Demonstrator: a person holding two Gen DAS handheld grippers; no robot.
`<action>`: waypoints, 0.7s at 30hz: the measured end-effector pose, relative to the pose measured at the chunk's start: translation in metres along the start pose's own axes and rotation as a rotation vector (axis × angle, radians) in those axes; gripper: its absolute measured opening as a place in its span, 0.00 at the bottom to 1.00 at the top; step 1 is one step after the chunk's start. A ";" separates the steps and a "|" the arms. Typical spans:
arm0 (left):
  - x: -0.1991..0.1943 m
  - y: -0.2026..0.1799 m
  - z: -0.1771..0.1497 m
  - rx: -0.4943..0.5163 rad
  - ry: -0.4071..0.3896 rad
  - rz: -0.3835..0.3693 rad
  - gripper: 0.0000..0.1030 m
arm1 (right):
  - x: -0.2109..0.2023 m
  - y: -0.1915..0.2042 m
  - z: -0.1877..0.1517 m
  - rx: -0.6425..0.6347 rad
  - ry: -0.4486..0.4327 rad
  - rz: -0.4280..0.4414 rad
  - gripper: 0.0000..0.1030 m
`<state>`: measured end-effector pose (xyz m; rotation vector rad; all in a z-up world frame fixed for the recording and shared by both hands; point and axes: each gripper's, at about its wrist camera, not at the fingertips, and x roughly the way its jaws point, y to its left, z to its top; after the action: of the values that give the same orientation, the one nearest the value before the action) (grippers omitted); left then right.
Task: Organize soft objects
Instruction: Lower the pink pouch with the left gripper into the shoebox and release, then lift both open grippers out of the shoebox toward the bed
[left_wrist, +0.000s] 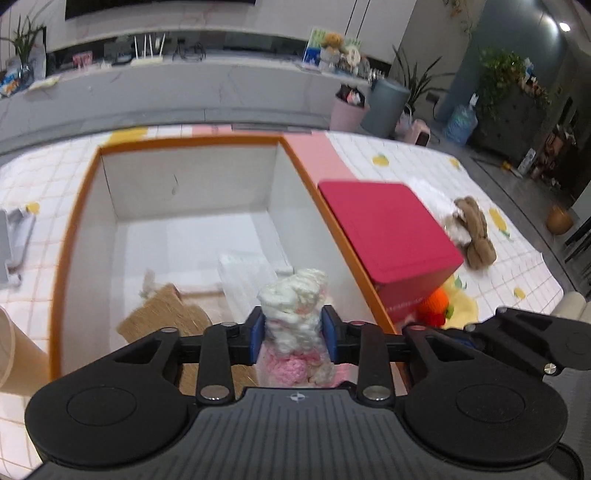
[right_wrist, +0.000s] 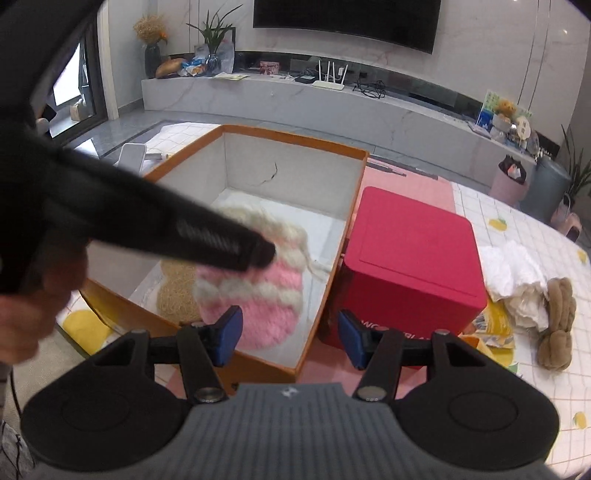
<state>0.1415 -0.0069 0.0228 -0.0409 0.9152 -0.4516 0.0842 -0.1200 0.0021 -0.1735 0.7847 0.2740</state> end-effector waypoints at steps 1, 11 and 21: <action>0.002 0.001 -0.001 -0.009 0.010 0.004 0.53 | 0.002 0.001 0.000 -0.002 0.001 -0.001 0.55; -0.016 0.003 0.001 -0.023 -0.054 0.093 0.85 | 0.008 0.001 -0.006 0.015 0.007 0.009 0.55; -0.065 0.039 0.014 -0.113 -0.194 0.276 0.86 | -0.011 0.000 0.015 -0.014 -0.123 0.020 0.75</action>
<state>0.1323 0.0515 0.0714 -0.0596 0.7410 -0.1356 0.0865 -0.1181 0.0200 -0.1606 0.6628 0.3069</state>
